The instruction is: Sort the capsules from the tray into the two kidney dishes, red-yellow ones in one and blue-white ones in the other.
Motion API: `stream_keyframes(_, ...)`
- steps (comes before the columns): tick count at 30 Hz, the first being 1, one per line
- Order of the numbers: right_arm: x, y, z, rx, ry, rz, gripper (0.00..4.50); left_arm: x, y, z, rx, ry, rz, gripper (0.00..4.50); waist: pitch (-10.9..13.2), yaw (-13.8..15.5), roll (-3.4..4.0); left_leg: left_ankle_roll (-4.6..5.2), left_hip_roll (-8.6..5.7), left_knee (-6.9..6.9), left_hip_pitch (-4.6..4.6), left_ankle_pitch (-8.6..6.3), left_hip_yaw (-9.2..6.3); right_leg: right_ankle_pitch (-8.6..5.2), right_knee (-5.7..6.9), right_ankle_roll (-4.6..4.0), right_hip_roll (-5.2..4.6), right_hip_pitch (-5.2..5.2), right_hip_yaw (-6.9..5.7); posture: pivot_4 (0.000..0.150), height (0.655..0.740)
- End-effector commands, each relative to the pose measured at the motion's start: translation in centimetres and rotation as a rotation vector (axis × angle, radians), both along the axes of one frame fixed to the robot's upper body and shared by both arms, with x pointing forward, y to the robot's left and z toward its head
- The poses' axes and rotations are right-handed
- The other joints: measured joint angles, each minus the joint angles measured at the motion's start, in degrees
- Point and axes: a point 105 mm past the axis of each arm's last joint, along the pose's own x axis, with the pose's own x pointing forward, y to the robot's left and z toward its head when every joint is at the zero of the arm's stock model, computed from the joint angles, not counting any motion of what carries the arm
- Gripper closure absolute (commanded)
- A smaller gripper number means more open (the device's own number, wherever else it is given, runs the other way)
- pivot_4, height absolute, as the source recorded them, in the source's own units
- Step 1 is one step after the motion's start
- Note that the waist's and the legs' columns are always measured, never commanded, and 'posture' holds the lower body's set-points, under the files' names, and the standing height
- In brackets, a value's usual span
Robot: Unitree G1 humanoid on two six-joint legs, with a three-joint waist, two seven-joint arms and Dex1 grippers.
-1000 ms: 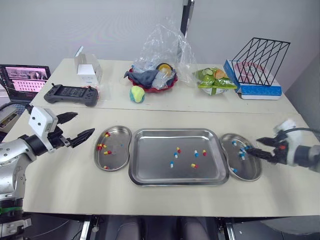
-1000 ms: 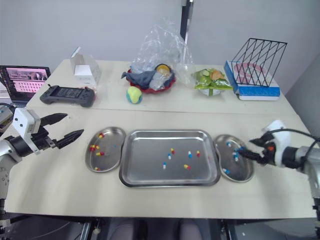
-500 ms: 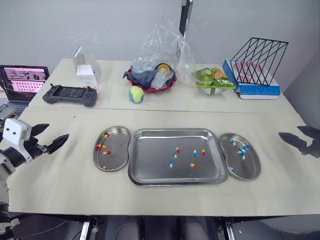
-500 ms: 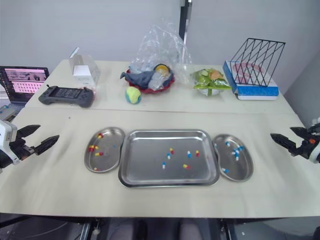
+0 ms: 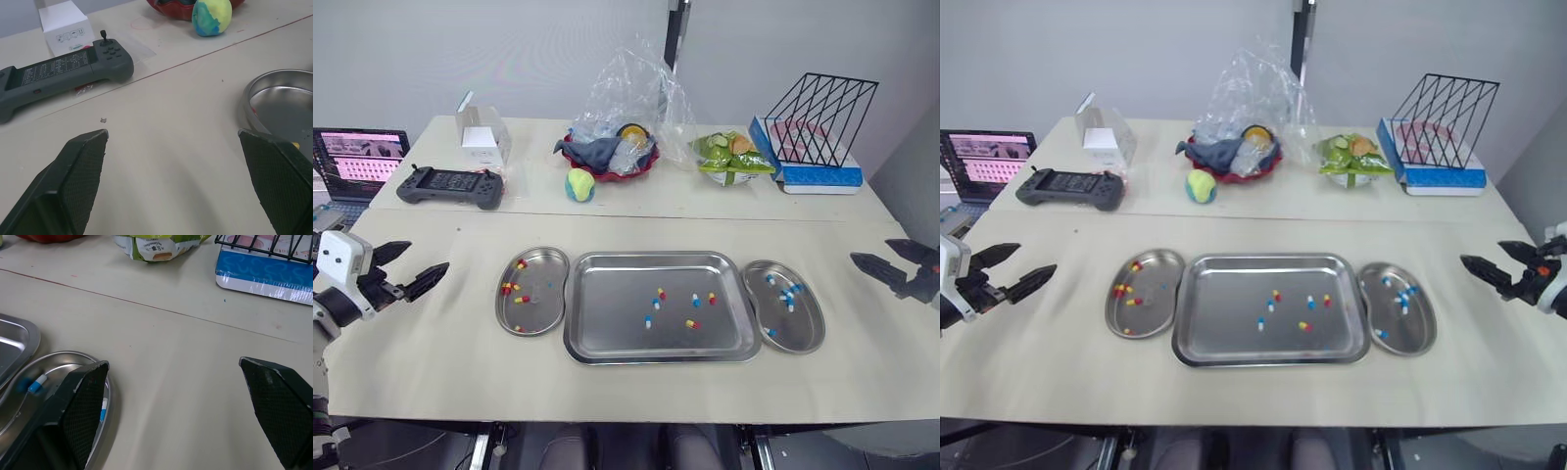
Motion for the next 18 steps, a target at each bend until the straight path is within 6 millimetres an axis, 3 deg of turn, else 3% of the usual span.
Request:
stream_keyframes(1, -0.1, 0.2, 1.7, -0.006, -0.053, 0.010, 0.01, -0.1, -0.1, 1.7, 0.015, -0.049, -0.014, 0.00, 0.00, 0.00, 0.00, 0.00, 0.00, 0.00, 0.00, 0.00, 0.00, 0.00, 0.00, 0.00, 0.00, 0.00, 0.00, 0.150, 0.7204)
stream_keyframes(9, -0.1, 1.5, 2.1, 0.003, -0.053, 0.064, 0.01, -0.1, -1.0, 2.6, -0.021, -0.058, -0.067, 0.00, 0.00, 0.03, 0.00, 0.00, 0.00, 0.00, 0.00, 0.00, 0.00, 0.00, 0.01, 0.00, -0.01, -0.01, 0.00, 0.150, 0.7204)
stream_keyframes(11, -0.4, 2.9, 2.6, 0.022, -0.061, 0.126, 0.01, -0.4, -2.5, 3.2, -0.051, -0.074, -0.153, 0.00, 0.00, 0.06, 0.00, 0.00, 0.01, 0.01, -0.02, 0.00, -0.02, 0.00, 0.02, 0.00, -0.01, -0.01, -0.01, 0.150, 0.7204)
stream_keyframes(15, -1.0, 5.6, 3.7, -0.019, -0.080, 0.233, 0.01, -1.1, -6.9, 2.3, -0.045, -0.033, -0.316, 0.00, -0.03, 0.02, 0.09, 0.01, 0.00, 0.00, -0.01, -0.01, -0.04, 0.00, 0.03, 0.01, -0.06, 0.01, 0.02, 0.150, 0.7204)
stream_keyframes(18, -1.8, 7.4, 3.7, -0.025, -0.049, 0.301, 0.01, -1.1, -7.9, 2.6, -0.063, -0.026, -0.343, 0.00, -0.02, 0.11, 0.10, 0.01, 0.00, 0.01, 0.00, 0.00, -0.04, 0.00, 0.06, 0.01, -0.02, 0.02, 0.02, 0.150, 0.7204)
